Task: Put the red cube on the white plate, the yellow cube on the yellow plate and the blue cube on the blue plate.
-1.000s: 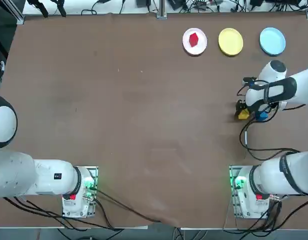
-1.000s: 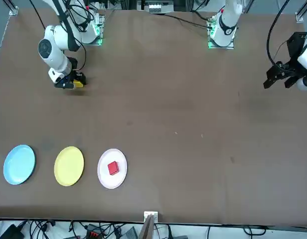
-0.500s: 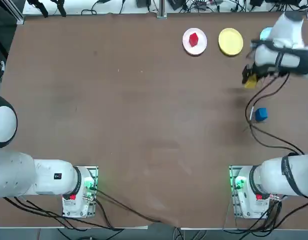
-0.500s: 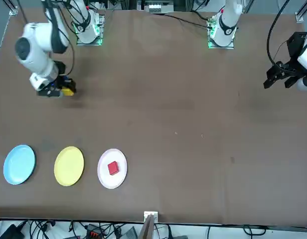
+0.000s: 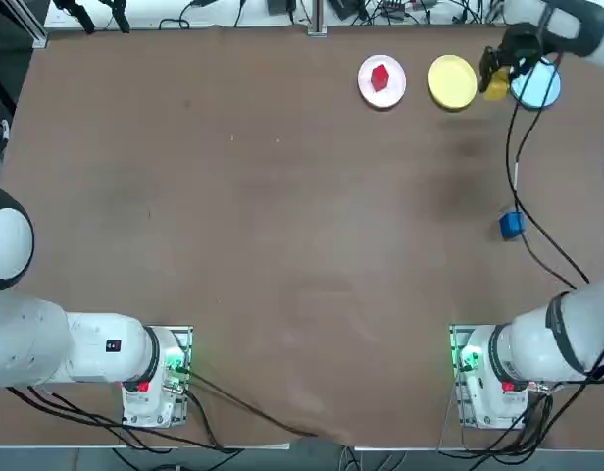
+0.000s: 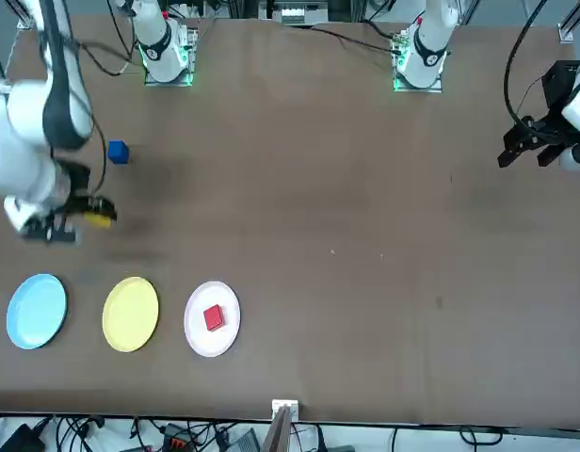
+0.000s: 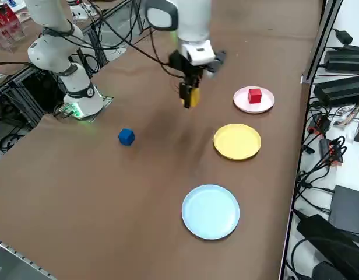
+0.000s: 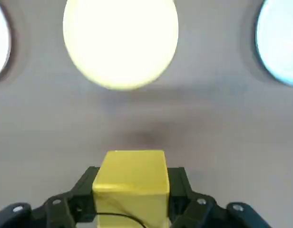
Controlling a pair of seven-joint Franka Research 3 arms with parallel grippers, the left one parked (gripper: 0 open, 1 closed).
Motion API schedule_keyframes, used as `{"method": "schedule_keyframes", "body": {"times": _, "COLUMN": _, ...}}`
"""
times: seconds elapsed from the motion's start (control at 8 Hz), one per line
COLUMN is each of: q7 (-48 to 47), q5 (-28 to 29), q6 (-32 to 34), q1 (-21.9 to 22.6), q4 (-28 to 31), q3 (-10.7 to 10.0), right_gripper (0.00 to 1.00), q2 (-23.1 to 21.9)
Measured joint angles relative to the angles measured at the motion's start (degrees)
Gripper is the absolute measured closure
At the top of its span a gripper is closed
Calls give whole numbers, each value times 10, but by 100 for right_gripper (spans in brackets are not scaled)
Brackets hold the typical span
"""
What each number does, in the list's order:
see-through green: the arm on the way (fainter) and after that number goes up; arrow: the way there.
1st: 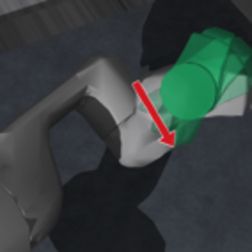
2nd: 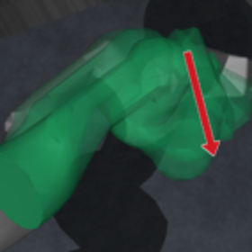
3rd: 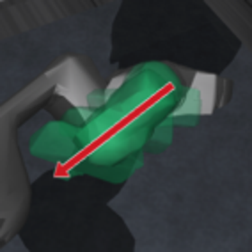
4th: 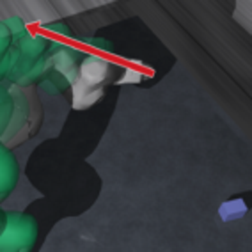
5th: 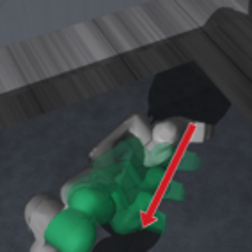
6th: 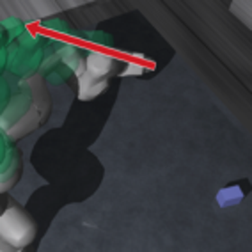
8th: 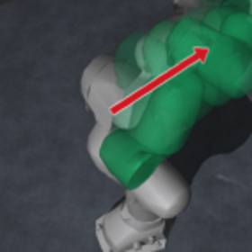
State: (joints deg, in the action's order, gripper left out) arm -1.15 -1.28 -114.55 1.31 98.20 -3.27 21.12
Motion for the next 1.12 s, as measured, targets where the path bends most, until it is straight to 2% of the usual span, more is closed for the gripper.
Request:
{"method": "schedule_keyframes", "body": {"times": 0.25, "q7": 0, "q5": 0, "q6": -16, "q1": 0, "q4": -127, "q3": 0, "right_gripper": 31, "q2": 136}}
{"method": "schedule_keyframes", "body": {"times": 0.5, "q7": -1, "q5": 0, "q6": -106, "q1": 4, "q4": -181, "q3": 2, "right_gripper": 31, "q2": 223}}
{"method": "schedule_keyframes", "body": {"times": 0.75, "q7": -1, "q5": 0, "q6": -182, "q1": 4, "q4": -191, "q3": 2, "right_gripper": 31, "q2": 264}}
{"method": "schedule_keyframes", "body": {"times": 1.12, "q7": -3, "q5": 1, "q6": -213, "q1": 7, "q4": -194, "q3": 3, "right_gripper": 30, "q2": 286}}
